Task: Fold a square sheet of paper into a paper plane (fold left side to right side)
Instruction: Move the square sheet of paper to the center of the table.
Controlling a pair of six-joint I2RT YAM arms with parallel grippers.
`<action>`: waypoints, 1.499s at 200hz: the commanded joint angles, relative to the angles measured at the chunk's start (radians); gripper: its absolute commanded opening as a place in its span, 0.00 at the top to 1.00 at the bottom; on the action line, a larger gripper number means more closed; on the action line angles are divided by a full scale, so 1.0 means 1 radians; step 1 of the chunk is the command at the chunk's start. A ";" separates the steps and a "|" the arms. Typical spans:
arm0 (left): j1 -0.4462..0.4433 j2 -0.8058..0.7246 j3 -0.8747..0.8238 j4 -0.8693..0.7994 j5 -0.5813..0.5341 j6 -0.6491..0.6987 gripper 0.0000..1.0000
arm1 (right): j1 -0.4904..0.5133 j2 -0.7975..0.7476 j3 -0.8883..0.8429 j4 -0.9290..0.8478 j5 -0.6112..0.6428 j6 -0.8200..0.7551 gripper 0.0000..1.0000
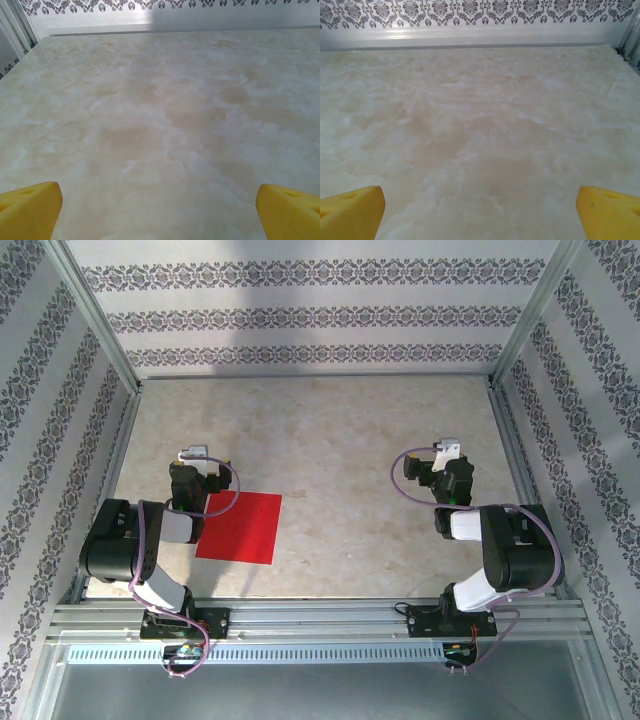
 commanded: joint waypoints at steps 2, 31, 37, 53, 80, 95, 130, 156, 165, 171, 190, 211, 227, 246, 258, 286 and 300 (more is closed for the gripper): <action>0.008 0.001 0.007 -0.007 -0.001 -0.012 0.00 | 0.000 0.001 -0.007 0.031 0.016 -0.003 0.02; 0.009 0.000 0.007 -0.006 0.000 -0.011 0.00 | -0.001 0.001 -0.007 0.031 0.016 -0.004 0.02; 0.008 0.000 0.007 -0.006 0.000 -0.013 0.01 | 0.000 0.001 -0.007 0.031 0.016 -0.004 0.02; 0.008 0.000 0.007 -0.006 -0.001 -0.013 0.00 | -0.001 0.001 -0.007 0.031 0.016 -0.003 0.02; 0.008 0.000 0.007 -0.007 0.000 -0.012 0.01 | 0.000 0.001 -0.007 0.031 0.016 -0.003 0.02; 0.008 0.001 0.009 -0.007 0.001 -0.013 0.00 | 0.000 0.002 -0.006 0.030 0.016 -0.002 0.02; 0.008 0.000 0.009 -0.007 0.001 -0.015 0.01 | 0.000 0.002 -0.005 0.029 0.015 -0.002 0.02; 0.008 0.001 0.009 -0.007 0.001 -0.014 0.01 | -0.001 0.001 -0.005 0.029 0.015 -0.002 0.02; 0.008 0.000 0.009 -0.007 0.001 -0.014 0.01 | -0.002 0.001 -0.007 0.031 0.015 -0.001 0.02; 0.008 0.000 0.009 -0.007 0.001 -0.013 0.01 | -0.002 0.000 -0.008 0.031 0.015 -0.001 0.02; 0.008 -0.029 0.006 -0.022 0.001 -0.013 0.00 | -0.003 -0.044 0.003 -0.017 0.043 0.011 0.02; 0.008 -0.189 0.032 -0.210 -0.033 -0.025 0.01 | -0.006 -0.178 0.034 -0.189 0.061 0.023 0.02; 0.008 -0.325 0.090 -0.415 -0.060 -0.055 0.00 | -0.006 -0.282 0.070 -0.354 0.070 0.058 0.02; 0.008 -0.440 0.225 -0.759 -0.098 -0.166 0.01 | -0.008 -0.392 0.118 -0.545 0.049 0.136 0.02; 0.008 -0.471 0.289 -0.924 -0.092 -0.250 0.01 | -0.009 -0.455 0.147 -0.661 0.006 0.181 0.02; 0.010 -0.547 0.329 -1.145 0.066 -0.418 0.00 | -0.011 -0.588 0.196 -0.876 -0.109 0.273 0.02; 0.010 -0.566 0.338 -1.238 0.162 -0.471 0.00 | -0.011 -0.642 0.214 -0.969 -0.166 0.294 0.02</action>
